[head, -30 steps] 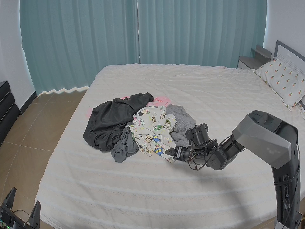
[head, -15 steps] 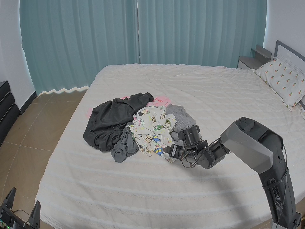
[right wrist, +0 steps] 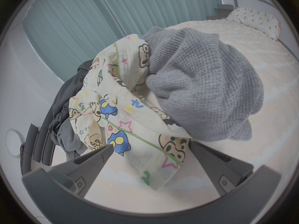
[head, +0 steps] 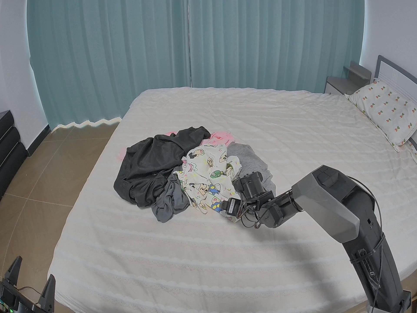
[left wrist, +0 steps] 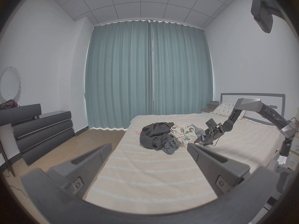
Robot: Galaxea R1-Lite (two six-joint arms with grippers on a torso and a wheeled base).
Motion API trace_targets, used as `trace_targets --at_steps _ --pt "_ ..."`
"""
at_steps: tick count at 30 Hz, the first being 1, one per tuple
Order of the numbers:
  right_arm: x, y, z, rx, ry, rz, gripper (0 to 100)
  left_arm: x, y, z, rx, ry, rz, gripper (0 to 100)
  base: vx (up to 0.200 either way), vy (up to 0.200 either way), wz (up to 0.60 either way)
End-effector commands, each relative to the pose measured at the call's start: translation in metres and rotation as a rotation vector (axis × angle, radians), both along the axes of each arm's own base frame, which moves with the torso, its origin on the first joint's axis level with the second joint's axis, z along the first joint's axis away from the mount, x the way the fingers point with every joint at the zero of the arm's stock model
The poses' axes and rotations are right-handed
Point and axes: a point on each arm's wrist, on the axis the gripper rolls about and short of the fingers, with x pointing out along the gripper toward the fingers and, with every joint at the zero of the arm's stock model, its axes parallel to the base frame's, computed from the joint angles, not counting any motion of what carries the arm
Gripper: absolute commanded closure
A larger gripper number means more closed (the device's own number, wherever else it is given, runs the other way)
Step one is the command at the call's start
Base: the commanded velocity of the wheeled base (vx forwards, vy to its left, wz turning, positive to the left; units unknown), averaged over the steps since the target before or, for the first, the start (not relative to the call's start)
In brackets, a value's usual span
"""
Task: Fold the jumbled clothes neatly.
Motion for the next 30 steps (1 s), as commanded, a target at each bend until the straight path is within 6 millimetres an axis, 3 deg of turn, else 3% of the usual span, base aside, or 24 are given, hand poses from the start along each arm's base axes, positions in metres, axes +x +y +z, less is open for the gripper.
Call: trace_targets --at_steps 1,8,9,24,30 --pt "0.003 0.01 0.002 -0.002 -0.006 0.007 0 0.0 0.0 -0.005 0.0 0.002 0.0 0 0.0 0.0 0.0" --pt "0.003 0.011 0.003 -0.043 0.05 -0.004 0 0.0 0.0 -0.005 0.0 0.002 0.0 0 0.0 0.0 0.0" --pt "0.003 0.011 0.003 -0.044 0.05 -0.003 100 0.0 0.0 -0.005 0.0 0.002 0.0 0 0.0 0.0 0.0" --pt "-0.007 0.006 0.002 -0.097 0.116 0.0 100 0.0 0.0 -0.005 0.0 0.002 0.0 0 0.0 0.0 0.0" --pt "-0.035 -0.012 0.036 -0.111 0.153 0.012 100 0.0 0.0 -0.005 0.0 0.002 0.0 0 0.0 0.0 0.0"
